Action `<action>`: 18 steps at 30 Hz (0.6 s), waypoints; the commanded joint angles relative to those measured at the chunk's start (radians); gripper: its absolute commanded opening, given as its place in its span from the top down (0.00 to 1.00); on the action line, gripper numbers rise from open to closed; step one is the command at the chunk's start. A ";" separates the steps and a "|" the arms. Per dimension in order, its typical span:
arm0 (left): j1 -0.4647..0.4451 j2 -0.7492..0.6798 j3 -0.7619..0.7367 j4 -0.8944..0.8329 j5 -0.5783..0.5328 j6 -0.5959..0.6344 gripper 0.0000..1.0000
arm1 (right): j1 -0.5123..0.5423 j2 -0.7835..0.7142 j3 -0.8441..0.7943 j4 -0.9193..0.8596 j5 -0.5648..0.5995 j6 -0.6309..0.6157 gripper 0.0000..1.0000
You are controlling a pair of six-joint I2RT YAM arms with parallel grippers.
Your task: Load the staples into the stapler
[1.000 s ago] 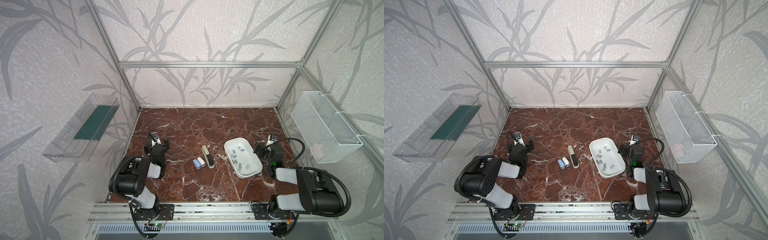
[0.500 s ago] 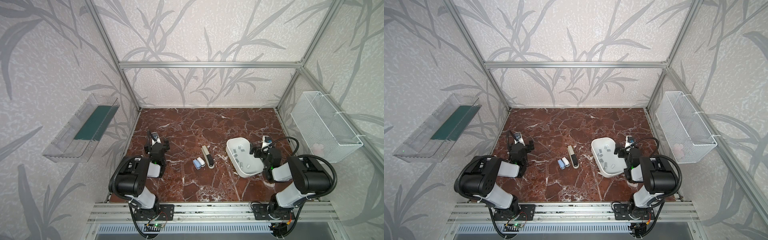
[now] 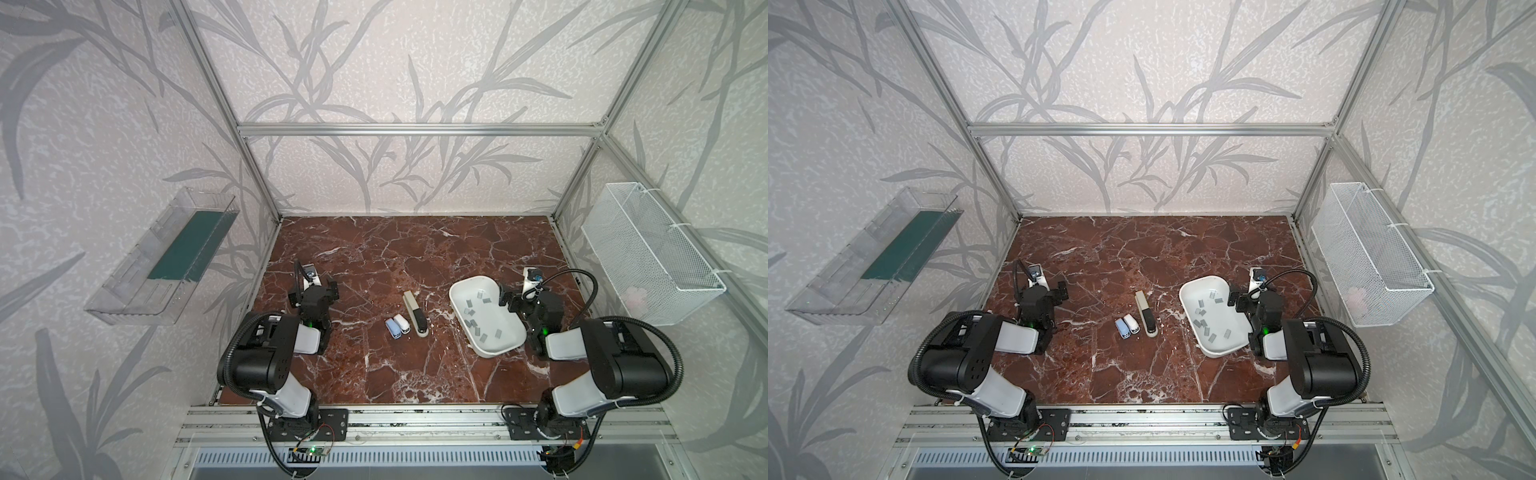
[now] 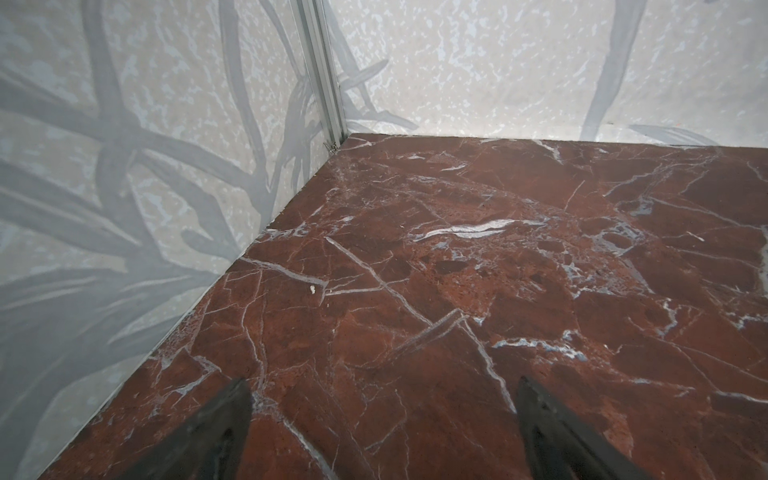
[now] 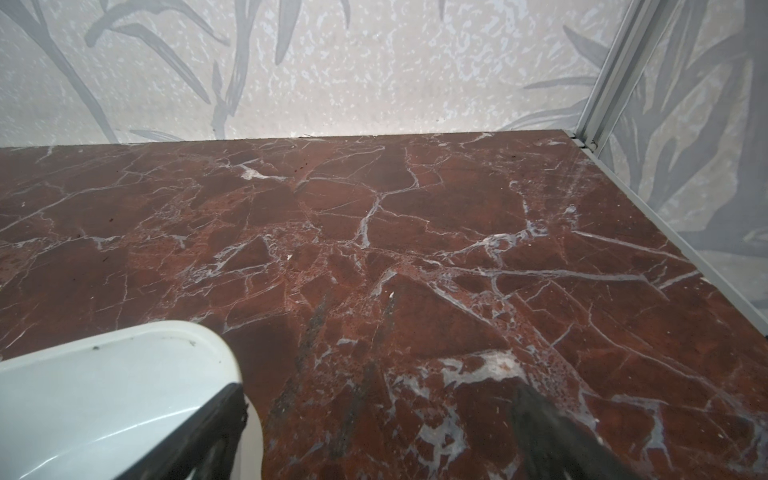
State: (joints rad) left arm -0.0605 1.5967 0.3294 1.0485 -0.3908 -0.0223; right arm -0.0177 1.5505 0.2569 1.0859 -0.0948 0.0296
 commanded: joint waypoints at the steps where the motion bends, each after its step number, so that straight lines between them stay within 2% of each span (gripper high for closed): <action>1: 0.011 -0.012 0.027 -0.027 -0.003 -0.016 0.01 | 0.005 -0.010 0.063 -0.079 -0.057 -0.030 0.01; 5: 0.010 -0.013 0.027 -0.028 -0.001 -0.018 0.01 | 0.065 -0.010 0.137 -0.219 0.024 -0.080 0.01; 18: 0.010 -0.014 0.026 -0.025 -0.001 -0.018 0.01 | 0.071 -0.009 0.139 -0.221 0.035 -0.085 0.01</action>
State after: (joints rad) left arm -0.0559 1.5967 0.3420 1.0203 -0.3904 -0.0299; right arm 0.0536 1.5505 0.3897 0.8711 -0.0742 -0.0402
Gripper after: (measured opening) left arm 0.991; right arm 0.991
